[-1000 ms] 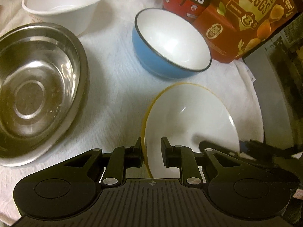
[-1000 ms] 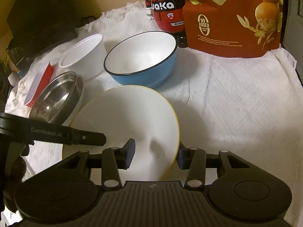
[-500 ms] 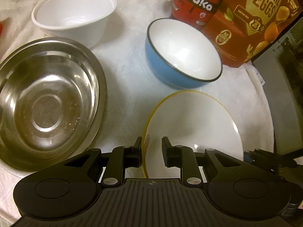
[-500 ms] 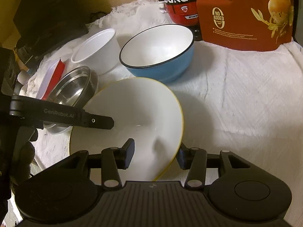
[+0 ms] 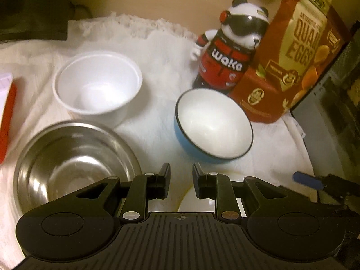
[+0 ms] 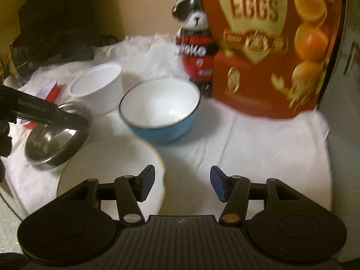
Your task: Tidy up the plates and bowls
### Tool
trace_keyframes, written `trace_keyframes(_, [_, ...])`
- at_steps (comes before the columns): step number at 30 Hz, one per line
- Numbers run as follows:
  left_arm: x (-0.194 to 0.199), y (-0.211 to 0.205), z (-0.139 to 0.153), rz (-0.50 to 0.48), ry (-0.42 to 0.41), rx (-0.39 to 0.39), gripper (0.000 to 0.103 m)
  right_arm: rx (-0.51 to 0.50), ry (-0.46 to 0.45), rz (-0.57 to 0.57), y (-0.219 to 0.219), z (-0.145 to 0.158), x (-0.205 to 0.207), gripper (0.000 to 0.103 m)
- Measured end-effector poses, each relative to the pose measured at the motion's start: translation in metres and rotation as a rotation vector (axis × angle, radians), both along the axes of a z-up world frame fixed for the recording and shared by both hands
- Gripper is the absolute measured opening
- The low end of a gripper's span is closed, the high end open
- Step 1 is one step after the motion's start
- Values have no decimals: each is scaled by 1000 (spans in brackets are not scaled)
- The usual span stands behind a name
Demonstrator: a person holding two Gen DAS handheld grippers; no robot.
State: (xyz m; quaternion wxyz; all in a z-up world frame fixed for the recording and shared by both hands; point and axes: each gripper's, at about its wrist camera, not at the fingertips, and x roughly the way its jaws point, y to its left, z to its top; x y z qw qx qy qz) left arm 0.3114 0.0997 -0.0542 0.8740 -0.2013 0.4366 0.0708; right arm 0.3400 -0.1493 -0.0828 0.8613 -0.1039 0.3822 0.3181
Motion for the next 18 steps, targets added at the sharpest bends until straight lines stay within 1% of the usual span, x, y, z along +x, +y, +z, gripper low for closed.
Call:
trace_keyframes(2, [7,5,4,0,4,-2,24,-10,-30,-27,2,8,8,63])
trace_keyframes(5, [18,8,9,-5,2,3,24,-26,-113,-76,7,17,13,72])
trace_keyframes(7, [26,12,11,-29,2,8,24,-32,-183,-111,11,21,16,79])
trace_keyframes(9, [35,14,11,-47,16,14,24,-30,-220,-135,16,24,21,84])
trace_keyframes(12, [51,17,9,-70,13,-13,24,-76,-187,-177,26,25,30,84])
trace_keyframes(14, [63,17,8,-81,0,-5,24,-91,-157,-151,29,24,33,84])
trace_keyframes(15, [69,17,7,-79,-2,1,24,-92,-125,-125,30,23,36,84])
trace_keyframes(16, [76,19,5,-72,1,6,24,-85,-56,-108,31,19,42,84])
trace_keyframes(18, [87,20,0,-57,20,22,24,-33,75,-152,28,11,58,84])
